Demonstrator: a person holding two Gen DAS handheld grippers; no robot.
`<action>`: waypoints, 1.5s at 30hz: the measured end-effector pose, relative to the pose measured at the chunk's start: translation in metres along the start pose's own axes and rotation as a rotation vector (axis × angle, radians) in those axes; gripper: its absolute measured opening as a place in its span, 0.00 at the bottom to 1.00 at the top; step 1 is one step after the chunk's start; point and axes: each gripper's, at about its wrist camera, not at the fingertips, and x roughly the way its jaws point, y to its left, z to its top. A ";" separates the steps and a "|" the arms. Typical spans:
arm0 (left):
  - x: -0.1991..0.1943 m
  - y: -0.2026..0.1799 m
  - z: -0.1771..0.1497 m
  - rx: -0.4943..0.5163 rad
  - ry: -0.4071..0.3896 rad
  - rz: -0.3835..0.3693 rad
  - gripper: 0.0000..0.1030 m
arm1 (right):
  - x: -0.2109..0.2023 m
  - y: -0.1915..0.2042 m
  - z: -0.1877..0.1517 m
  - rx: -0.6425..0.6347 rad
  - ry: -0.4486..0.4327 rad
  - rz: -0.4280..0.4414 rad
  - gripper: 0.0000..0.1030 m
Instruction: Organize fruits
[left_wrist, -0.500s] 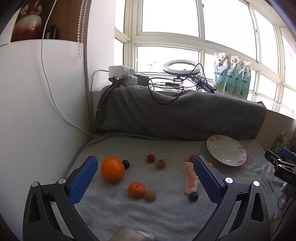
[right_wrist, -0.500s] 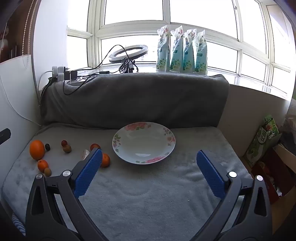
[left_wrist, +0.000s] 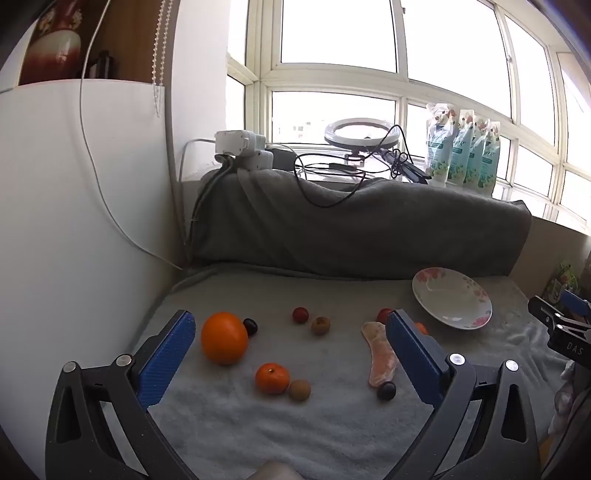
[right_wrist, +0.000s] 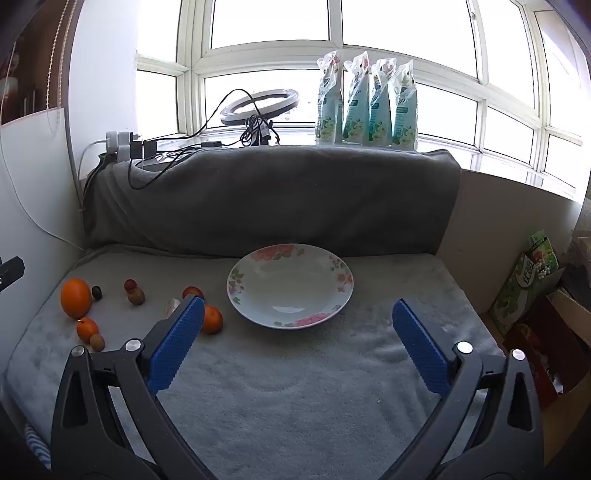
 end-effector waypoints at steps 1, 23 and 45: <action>0.000 0.001 0.000 -0.001 0.000 0.000 0.99 | -0.001 0.001 0.000 0.001 0.001 0.001 1.00; -0.001 0.003 0.001 -0.006 -0.006 0.002 0.99 | 0.004 0.003 -0.001 0.000 0.012 0.008 1.00; 0.000 0.002 0.000 -0.005 -0.004 0.000 0.99 | 0.005 0.005 -0.004 -0.003 0.015 0.012 1.00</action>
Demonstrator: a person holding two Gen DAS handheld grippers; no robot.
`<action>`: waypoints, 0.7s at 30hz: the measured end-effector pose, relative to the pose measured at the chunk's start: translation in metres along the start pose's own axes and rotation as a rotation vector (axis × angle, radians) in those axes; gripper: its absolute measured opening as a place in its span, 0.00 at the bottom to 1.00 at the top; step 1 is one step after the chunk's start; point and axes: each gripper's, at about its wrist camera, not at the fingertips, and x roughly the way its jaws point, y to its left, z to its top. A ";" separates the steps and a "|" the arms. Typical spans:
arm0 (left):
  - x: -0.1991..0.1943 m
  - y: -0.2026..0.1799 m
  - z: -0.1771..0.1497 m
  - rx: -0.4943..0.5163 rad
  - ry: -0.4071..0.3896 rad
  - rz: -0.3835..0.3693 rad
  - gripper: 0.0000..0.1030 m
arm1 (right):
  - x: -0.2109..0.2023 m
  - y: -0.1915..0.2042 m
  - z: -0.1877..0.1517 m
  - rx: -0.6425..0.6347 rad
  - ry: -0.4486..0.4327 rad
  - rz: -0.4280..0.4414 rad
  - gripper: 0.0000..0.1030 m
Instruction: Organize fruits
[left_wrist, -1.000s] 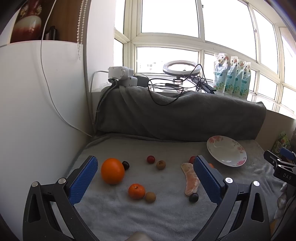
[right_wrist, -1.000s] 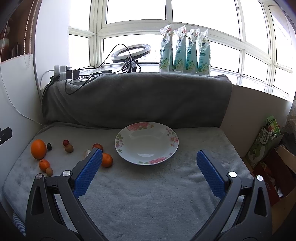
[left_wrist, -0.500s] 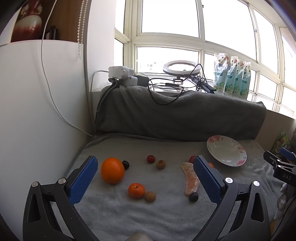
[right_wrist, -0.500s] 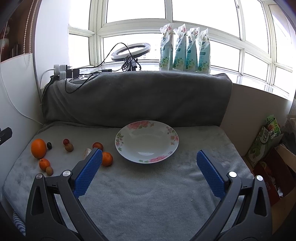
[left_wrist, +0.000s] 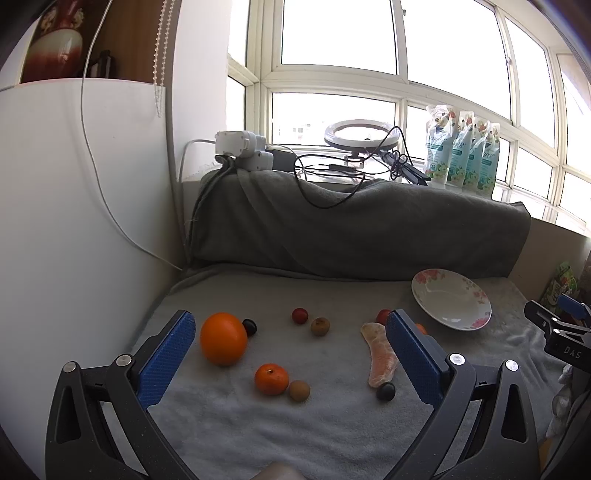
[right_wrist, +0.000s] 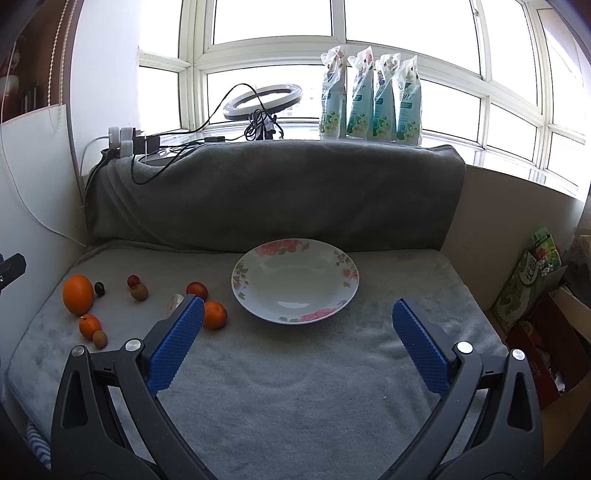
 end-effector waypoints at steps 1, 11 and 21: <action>0.000 0.000 0.000 0.000 0.000 0.000 0.99 | 0.000 0.000 -0.001 0.000 0.000 0.000 1.00; 0.000 0.000 0.000 0.000 0.001 -0.001 0.99 | 0.000 -0.001 0.001 0.000 0.001 0.000 1.00; 0.000 -0.001 -0.001 0.000 0.002 -0.002 0.99 | 0.001 -0.001 0.000 0.000 0.004 0.001 1.00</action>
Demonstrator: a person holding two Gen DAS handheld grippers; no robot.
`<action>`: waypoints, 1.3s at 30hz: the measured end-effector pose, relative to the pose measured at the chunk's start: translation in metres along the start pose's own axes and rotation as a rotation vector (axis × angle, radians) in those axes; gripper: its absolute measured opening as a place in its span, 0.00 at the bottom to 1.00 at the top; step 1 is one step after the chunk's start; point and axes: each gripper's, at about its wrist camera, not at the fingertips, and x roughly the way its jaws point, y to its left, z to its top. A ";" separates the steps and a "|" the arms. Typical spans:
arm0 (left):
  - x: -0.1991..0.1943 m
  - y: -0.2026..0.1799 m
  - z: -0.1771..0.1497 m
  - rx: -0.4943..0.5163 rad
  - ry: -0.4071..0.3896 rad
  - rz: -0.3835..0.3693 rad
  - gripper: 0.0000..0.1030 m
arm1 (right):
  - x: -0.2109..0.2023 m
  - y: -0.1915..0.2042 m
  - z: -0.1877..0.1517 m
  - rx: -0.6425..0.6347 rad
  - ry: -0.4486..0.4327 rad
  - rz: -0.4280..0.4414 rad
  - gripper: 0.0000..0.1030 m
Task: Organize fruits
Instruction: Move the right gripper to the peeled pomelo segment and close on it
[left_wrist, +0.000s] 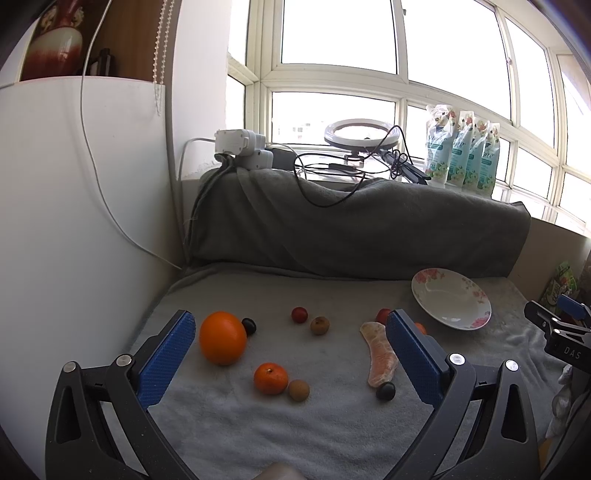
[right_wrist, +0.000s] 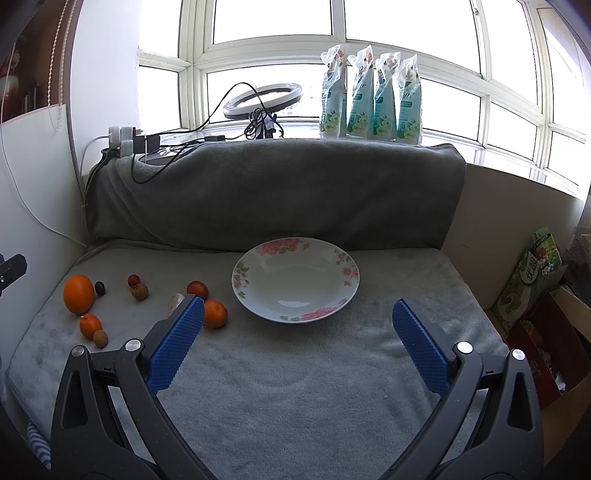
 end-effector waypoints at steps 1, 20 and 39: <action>0.000 0.000 0.000 0.000 0.000 0.000 0.99 | 0.000 0.000 0.000 -0.001 0.000 0.001 1.00; 0.017 0.023 -0.013 -0.052 0.058 -0.011 0.95 | 0.017 0.011 -0.001 -0.017 0.062 0.081 1.00; 0.050 0.011 -0.039 -0.079 0.219 -0.223 0.71 | 0.090 0.031 0.007 0.041 0.310 0.414 0.80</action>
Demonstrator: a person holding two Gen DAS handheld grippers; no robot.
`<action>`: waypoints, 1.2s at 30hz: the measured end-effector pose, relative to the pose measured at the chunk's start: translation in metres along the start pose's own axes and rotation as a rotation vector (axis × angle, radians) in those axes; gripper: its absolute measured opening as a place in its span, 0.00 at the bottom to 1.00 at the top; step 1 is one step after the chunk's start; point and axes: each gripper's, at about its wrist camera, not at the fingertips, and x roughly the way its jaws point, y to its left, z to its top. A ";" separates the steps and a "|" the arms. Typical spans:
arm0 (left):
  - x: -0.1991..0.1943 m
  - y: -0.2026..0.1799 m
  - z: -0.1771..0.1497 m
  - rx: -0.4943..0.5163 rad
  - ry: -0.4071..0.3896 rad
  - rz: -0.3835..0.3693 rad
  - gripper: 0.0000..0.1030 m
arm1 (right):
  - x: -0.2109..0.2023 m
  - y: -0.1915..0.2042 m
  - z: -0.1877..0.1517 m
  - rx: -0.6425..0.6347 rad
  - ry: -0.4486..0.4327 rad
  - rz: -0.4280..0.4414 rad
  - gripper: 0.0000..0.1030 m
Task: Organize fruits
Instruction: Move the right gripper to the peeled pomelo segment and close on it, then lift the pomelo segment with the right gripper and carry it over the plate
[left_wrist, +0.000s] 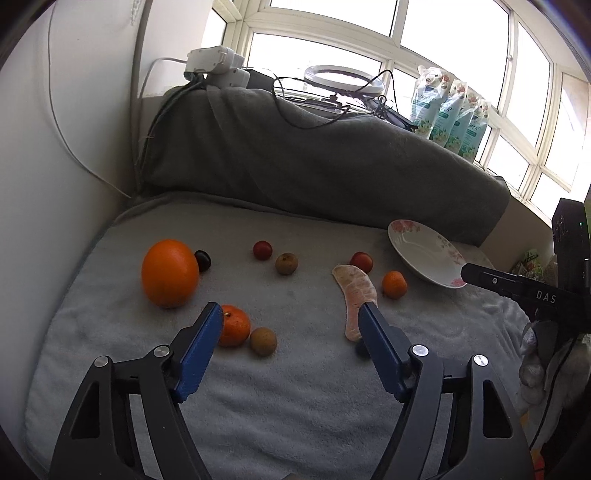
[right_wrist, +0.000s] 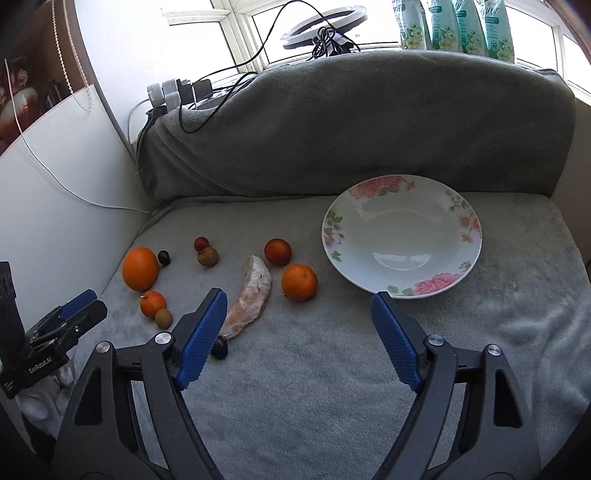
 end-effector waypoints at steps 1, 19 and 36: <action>0.003 -0.003 -0.001 0.004 0.009 -0.014 0.70 | 0.005 0.003 0.004 -0.012 0.017 0.019 0.80; 0.069 -0.055 -0.006 0.116 0.188 -0.218 0.41 | 0.113 0.025 0.049 -0.012 0.380 0.164 0.41; 0.103 -0.063 -0.003 0.155 0.246 -0.194 0.32 | 0.153 0.025 0.053 -0.030 0.462 0.122 0.36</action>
